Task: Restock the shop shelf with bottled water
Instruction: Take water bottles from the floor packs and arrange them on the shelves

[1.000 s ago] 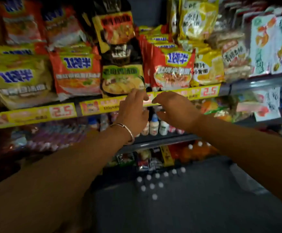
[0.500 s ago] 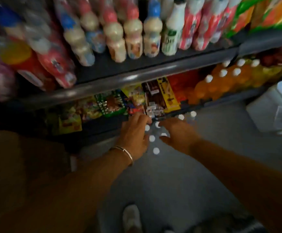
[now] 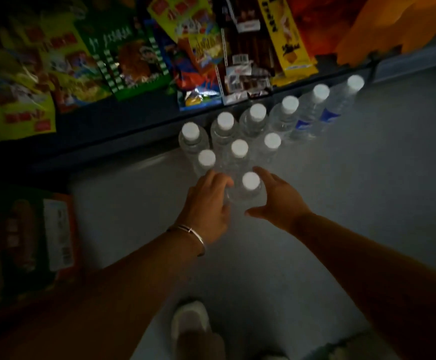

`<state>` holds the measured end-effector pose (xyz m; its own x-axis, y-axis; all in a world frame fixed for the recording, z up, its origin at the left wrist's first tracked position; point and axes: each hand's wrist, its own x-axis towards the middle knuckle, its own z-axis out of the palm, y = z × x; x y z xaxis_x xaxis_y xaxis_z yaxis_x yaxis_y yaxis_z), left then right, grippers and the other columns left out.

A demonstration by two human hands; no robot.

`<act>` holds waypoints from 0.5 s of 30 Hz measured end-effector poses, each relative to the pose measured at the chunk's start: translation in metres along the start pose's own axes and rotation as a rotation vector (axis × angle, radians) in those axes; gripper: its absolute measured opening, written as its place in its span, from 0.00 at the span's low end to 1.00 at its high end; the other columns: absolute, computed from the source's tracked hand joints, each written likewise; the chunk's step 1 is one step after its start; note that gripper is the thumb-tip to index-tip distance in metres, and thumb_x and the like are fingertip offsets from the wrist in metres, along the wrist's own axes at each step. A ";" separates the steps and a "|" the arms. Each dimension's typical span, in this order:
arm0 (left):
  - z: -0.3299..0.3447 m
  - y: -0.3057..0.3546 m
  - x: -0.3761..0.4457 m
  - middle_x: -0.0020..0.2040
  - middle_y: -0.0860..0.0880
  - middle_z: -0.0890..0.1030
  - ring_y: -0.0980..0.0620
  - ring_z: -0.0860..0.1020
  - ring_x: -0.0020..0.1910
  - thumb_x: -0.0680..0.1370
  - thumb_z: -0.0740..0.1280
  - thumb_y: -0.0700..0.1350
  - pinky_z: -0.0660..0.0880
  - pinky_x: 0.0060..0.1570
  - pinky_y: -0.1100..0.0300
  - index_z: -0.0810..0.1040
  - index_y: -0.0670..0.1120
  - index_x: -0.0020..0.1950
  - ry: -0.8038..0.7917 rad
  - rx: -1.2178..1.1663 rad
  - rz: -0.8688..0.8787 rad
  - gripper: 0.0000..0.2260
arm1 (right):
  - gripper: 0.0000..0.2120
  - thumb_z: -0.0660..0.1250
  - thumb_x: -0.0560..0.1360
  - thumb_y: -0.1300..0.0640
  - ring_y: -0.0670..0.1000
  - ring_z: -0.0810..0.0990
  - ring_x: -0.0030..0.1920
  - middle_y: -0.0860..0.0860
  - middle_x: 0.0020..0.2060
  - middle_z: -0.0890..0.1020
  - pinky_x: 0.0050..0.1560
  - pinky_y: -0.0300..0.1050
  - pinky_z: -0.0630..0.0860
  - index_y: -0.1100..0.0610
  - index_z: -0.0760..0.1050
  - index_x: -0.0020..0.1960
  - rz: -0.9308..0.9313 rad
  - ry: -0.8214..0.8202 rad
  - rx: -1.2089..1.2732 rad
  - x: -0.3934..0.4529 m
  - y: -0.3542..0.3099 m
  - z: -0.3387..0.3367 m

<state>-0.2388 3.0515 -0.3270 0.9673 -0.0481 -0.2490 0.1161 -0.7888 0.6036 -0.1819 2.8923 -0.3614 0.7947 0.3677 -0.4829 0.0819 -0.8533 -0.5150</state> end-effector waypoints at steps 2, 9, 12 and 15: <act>0.012 -0.010 0.003 0.57 0.45 0.71 0.46 0.72 0.59 0.71 0.68 0.36 0.70 0.59 0.46 0.71 0.44 0.58 -0.008 0.003 -0.006 0.16 | 0.45 0.79 0.62 0.55 0.56 0.70 0.67 0.54 0.68 0.70 0.64 0.46 0.67 0.53 0.60 0.73 -0.011 0.065 0.121 0.010 0.004 0.013; 0.020 -0.018 0.008 0.58 0.47 0.70 0.47 0.72 0.58 0.71 0.67 0.36 0.69 0.59 0.48 0.71 0.44 0.57 0.001 0.002 -0.011 0.16 | 0.31 0.78 0.63 0.53 0.56 0.77 0.56 0.55 0.56 0.78 0.48 0.41 0.69 0.57 0.68 0.61 -0.073 0.180 0.103 0.021 0.001 0.026; 0.005 -0.011 0.003 0.59 0.48 0.69 0.48 0.70 0.59 0.73 0.66 0.36 0.67 0.60 0.52 0.70 0.45 0.58 -0.017 0.025 -0.005 0.15 | 0.30 0.77 0.64 0.51 0.57 0.78 0.54 0.55 0.55 0.79 0.49 0.46 0.73 0.57 0.68 0.59 -0.071 0.174 0.063 0.008 -0.010 0.011; -0.022 0.007 -0.004 0.58 0.48 0.69 0.49 0.70 0.58 0.73 0.65 0.36 0.66 0.58 0.55 0.69 0.46 0.57 -0.016 0.021 0.016 0.14 | 0.28 0.76 0.64 0.48 0.56 0.79 0.53 0.53 0.53 0.80 0.49 0.48 0.74 0.55 0.68 0.58 -0.098 0.151 0.042 -0.014 -0.028 -0.020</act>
<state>-0.2370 3.0590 -0.3051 0.9653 -0.0704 -0.2516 0.0958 -0.8006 0.5915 -0.1830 2.9039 -0.3257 0.8655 0.3861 -0.3191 0.1407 -0.7988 -0.5849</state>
